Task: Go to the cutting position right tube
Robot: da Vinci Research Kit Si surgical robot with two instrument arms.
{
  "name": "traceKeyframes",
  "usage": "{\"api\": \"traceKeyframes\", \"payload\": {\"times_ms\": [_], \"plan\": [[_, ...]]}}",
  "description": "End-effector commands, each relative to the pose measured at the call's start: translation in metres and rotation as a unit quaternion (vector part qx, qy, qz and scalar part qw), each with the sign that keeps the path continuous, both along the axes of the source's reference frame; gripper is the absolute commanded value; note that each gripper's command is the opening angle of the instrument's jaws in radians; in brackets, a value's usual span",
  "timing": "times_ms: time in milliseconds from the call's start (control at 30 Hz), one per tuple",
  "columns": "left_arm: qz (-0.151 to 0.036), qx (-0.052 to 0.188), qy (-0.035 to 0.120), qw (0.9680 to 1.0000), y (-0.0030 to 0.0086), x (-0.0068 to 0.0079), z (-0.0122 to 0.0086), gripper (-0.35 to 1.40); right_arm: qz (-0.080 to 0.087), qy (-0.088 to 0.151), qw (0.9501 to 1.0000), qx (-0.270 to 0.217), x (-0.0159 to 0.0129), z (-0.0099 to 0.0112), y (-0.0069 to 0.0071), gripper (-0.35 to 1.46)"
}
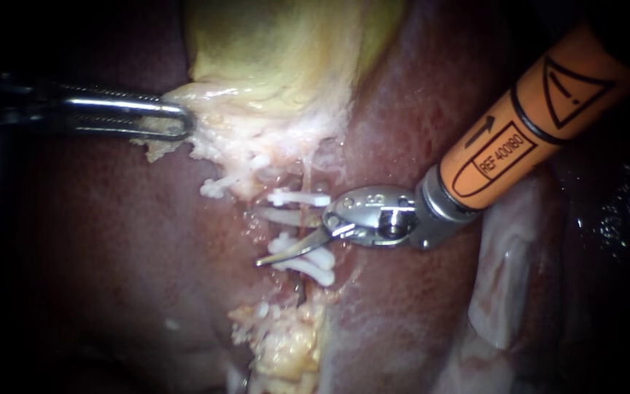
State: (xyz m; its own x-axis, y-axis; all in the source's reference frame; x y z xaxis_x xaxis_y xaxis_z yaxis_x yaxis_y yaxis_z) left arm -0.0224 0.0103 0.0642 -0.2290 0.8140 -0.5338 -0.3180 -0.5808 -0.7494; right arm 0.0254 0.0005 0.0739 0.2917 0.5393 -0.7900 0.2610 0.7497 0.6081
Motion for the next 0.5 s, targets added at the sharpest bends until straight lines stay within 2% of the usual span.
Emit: {"api": "traceKeyframes", "payload": {"times_ms": [33, 333, 500], "plan": [[0.0, 0.0, 0.0, 1.0, 0.0, 0.0, 0.0, -0.35, 0.001, -0.002, 1.0, 0.0, 0.0001, 0.0, -0.0001, 1.16], [0.0, 0.0, 0.0, 1.0, 0.0, 0.0, 0.0, -0.35, 0.0, -0.005, 0.9997, 0.025, 0.0005, -0.0022, -0.0011, 1.19], [0.0, 0.0, 0.0, 1.0, 0.0, 0.0, 0.0, -0.35, -0.001, -0.005, 0.9995, 0.03, 0.0005, -0.0035, -0.0012, 1.21]]}}
